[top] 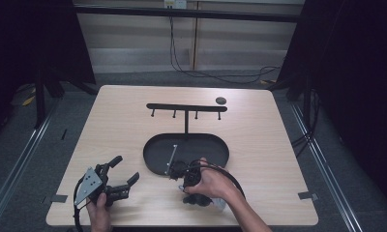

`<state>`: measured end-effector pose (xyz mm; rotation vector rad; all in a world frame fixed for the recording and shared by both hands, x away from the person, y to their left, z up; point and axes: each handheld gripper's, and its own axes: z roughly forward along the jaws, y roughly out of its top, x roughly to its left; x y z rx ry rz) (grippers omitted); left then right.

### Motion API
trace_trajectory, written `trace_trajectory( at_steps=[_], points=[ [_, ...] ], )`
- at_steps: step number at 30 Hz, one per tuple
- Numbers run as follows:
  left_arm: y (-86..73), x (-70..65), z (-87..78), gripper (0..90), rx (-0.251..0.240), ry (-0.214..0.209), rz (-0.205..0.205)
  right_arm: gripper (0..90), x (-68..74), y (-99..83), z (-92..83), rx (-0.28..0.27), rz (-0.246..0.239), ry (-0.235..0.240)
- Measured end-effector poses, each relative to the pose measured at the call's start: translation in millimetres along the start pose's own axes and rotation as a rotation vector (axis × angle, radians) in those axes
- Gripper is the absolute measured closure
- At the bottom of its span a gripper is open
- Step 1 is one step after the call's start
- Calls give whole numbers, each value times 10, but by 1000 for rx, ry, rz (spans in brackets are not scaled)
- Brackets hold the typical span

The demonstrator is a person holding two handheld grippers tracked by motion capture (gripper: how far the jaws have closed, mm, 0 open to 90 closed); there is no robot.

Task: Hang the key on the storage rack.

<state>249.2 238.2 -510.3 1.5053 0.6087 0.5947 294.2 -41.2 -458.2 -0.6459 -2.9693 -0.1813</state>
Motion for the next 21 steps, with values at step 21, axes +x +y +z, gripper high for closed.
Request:
trace_trajectory(
  at_steps=[21],
  points=[
    [0, 0, 0, 151, 1, 0, 1, 872, 73, -50, -440, 15, -149, 51]
  ],
)
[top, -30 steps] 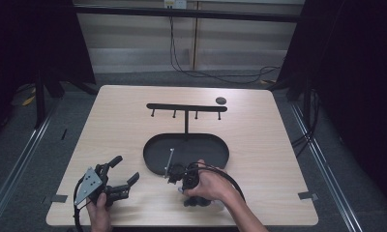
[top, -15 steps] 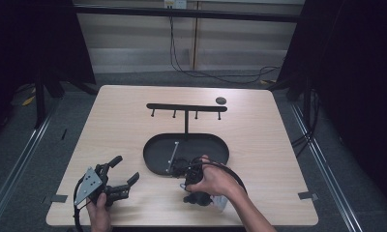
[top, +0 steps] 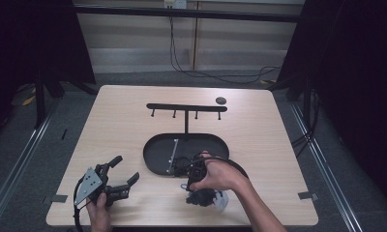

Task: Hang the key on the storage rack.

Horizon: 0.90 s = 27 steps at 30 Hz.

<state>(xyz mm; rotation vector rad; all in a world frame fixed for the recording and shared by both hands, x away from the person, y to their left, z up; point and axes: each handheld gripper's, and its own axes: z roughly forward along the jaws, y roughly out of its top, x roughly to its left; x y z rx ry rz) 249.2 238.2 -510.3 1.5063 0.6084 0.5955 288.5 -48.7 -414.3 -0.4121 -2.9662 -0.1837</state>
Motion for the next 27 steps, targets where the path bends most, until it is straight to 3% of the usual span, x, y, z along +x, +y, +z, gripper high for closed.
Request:
trace_trajectory(
  at_steps=[5, 14, 19, 27],
  points=[
    [0, 0, 0, 151, -1, 0, -1, 872, 27, -26, -144, -13, -34, 11],
    [0, 0, 0, 151, -1, 0, -1, 873, -5, -48, -420, -60, -28, -5],
    [0, -1, 1, 151, -1, 2, -1, 873, -10, -9, -540, -45, -46, -15],
    [0, -1, 1, 151, -1, 2, -1, 872, -90, 27, -712, -47, -31, -34]
  ],
)
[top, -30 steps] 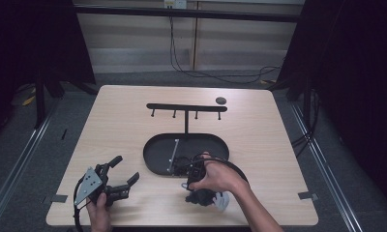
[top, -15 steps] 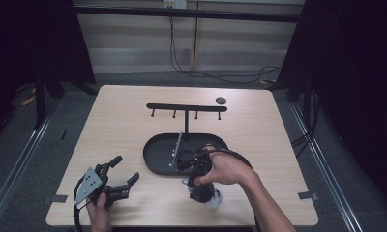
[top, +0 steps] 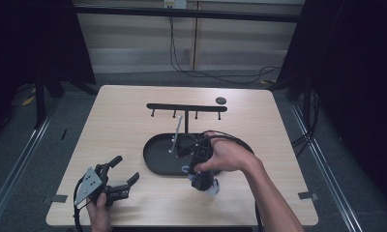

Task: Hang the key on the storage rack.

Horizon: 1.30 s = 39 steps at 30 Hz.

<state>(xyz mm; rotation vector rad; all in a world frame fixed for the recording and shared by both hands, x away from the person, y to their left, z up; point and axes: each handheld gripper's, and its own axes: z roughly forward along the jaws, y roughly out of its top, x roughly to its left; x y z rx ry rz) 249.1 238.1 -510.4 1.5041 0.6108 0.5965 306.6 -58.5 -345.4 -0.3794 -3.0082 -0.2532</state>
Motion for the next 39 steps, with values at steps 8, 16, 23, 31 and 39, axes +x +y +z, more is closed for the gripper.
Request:
trace_trajectory(
  at_steps=[8, 16, 23, 31, 39],
  points=[
    [0, 0, 0, 151, 0, 0, 0, 872, -110, 49, -123, 5, 0, -31],
    [0, 1, -1, 151, 1, -3, 0, 872, -261, 49, -280, -23, 13, -47],
    [0, 1, -1, 151, 1, -2, 1, 872, -413, 11, -407, -39, 44, -73],
    [0, 1, -1, 151, 1, -3, 1, 873, -545, 26, -441, -28, 53, -88],
    [0, 1, -1, 151, 1, -3, 1, 872, -748, 62, -563, -38, 97, -106]
  ],
)
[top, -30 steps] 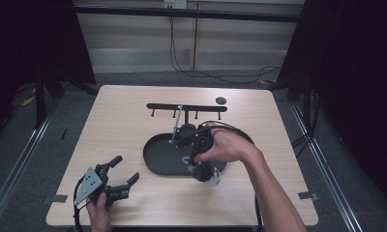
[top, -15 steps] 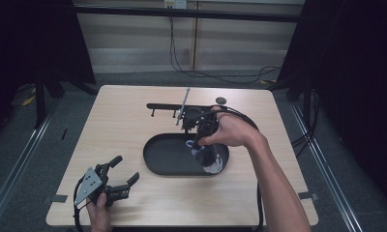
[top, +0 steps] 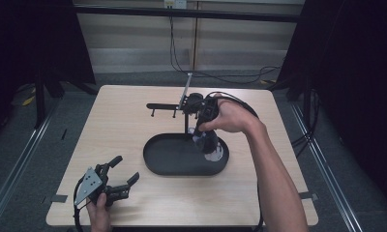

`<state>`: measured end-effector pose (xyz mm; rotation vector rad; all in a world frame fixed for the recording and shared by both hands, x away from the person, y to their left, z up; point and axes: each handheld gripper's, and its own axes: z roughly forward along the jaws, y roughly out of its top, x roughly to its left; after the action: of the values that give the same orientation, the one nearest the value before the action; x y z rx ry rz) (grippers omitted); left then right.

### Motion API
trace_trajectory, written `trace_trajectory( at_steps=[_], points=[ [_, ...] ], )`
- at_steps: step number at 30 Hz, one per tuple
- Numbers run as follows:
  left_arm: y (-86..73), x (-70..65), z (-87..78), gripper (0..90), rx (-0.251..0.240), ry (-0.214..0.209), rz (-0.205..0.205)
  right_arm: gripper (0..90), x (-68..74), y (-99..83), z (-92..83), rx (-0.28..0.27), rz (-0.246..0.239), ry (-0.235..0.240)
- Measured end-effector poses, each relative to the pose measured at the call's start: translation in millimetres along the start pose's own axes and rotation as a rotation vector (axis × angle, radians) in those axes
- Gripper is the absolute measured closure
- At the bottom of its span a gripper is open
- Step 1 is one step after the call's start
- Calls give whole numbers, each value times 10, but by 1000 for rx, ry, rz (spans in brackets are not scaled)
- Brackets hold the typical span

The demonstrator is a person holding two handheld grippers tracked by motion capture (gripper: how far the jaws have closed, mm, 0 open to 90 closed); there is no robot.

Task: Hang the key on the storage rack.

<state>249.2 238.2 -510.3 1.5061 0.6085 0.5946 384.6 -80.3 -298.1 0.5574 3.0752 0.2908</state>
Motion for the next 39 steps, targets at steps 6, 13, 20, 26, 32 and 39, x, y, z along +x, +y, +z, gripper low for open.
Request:
trace_trajectory(
  at_steps=[6, 13, 20, 26, 32, 39],
  points=[
    [2, 1, -3, 151, 4, 0, 1, 872, -71, 26, -9, 8, 16, 2],
    [-1, -5, 6, 151, -8, 2, -7, 872, -170, 62, -6, 38, 43, -3],
    [-1, -5, 6, 152, -8, 1, -7, 872, -324, 42, 1, 35, 81, -2],
    [-4, -14, 13, 151, -17, 7, -17, 872, -395, 42, -17, 51, 99, 6],
    [-2, -6, 7, 151, -9, 6, -6, 871, -494, 24, 8, 53, 117, 6],
    [-3, -6, 7, 151, -9, 5, -6, 869, -581, 43, 71, 46, 114, 22]
  ],
)
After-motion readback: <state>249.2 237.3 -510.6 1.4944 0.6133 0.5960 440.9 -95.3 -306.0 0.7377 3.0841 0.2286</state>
